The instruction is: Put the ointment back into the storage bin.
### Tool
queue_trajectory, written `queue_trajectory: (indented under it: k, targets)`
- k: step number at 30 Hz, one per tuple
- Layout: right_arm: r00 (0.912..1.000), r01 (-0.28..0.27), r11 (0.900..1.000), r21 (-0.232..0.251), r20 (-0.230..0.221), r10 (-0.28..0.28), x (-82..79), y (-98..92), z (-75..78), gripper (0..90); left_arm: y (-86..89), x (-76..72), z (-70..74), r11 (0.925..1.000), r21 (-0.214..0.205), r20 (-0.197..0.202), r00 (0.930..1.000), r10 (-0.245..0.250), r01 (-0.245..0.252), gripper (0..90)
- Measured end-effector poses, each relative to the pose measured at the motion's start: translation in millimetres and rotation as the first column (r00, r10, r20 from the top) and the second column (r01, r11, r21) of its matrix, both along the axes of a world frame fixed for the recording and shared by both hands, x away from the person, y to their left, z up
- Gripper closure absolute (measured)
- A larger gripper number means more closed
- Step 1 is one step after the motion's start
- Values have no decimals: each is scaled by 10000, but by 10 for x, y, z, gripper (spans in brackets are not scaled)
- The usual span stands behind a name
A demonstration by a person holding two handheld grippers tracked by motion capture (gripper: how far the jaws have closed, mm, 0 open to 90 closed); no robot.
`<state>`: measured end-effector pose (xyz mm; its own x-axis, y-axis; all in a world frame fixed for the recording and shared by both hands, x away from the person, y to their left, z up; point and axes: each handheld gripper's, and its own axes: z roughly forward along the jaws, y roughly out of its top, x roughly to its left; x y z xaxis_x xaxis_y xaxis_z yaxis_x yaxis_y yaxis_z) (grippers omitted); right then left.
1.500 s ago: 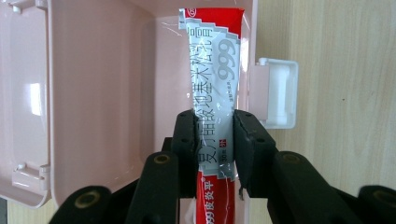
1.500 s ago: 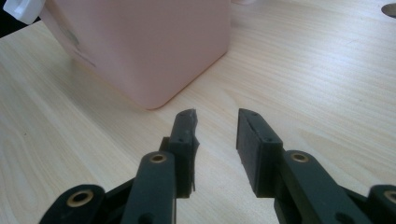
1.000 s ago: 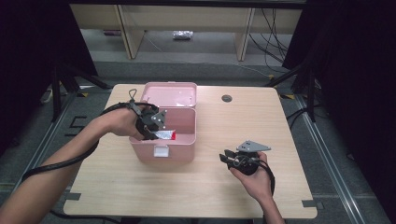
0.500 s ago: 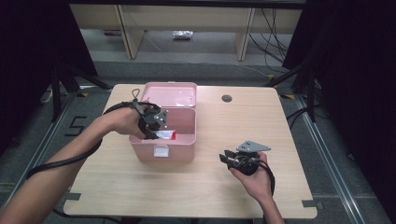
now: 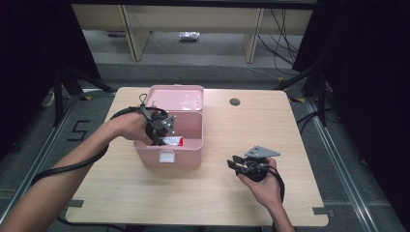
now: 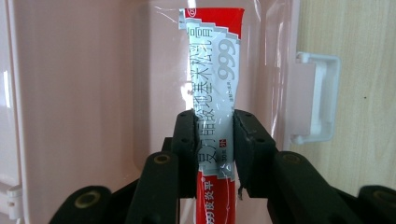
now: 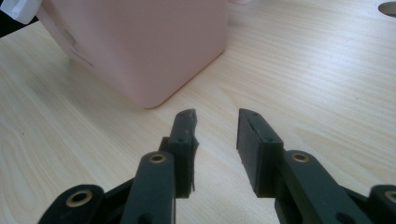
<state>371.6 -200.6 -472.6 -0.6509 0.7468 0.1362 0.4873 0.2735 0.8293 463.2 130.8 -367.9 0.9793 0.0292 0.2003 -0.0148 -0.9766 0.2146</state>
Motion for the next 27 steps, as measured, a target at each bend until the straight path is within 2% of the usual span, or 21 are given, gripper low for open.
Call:
queue_trajectory:
  k: [1, 2, 3, 5, 6, 7, 19, 20, 22, 23, 27]
  targets:
    - [9999, 142, 9999, 17, -25, -142, -10, 3, 3, 683, 0, -2, -5, 10000, 15, -62, 10000, 41, -41, 713]
    - [9999, 102, 9998, -172, 101, -101, -2, -11, 11, 683, -1, 3, -9, 10000, 36, -57, 10000, 11, -11, 713]
    - [10000, 69, 9998, -178, -22, -69, -6, -11, 17, 683, -1, 4, -12, 10000, 37, -60, 10000, 11, -11, 713]
    - [10000, 79, 9998, -177, -18, -80, -7, -13, 19, 683, 0, 6, -17, 10000, 13, -74, 10000, 37, -37, 713]
    - [10000, 27, 10000, -31, 37, -27, -2, -8, 9, 683, 0, 7, -20, 10000, 11, -78, 10000, 46, -46, 713]
    - [10000, 81, 9998, -181, -15, -82, -8, -14, 19, 683, -1, 8, -21, 10000, 22, -75, 10000, 45, -44, 713]
    - [10000, 70, 9998, -186, -16, -70, -6, -13, 16, 682, -3, 41, -62, 9999, 64, -135, 9999, 105, -104, 713]
    - [9999, 102, 9996, -271, 85, -100, -5, -19, 16, 681, -3, 44, -64, 9999, 87, -131, 9999, 103, -101, 713]
    - [9999, 99, 9997, -208, 119, -97, -2, -14, 6, 681, -3, 51, -73, 9999, 124, -143, 9998, 111, -109, 713]
    - [9999, 139, 9999, 58, -77, -139, -12, 5, -3, 680, -2, 56, -79, 9999, 108, -147, 9998, 122, -120, 713]
    - [9997, 223, 9997, -34, -58, -223, -15, 2, 1, 679, 0, 76, -105, 9998, 168, -185, 9997, 150, -147, 713]
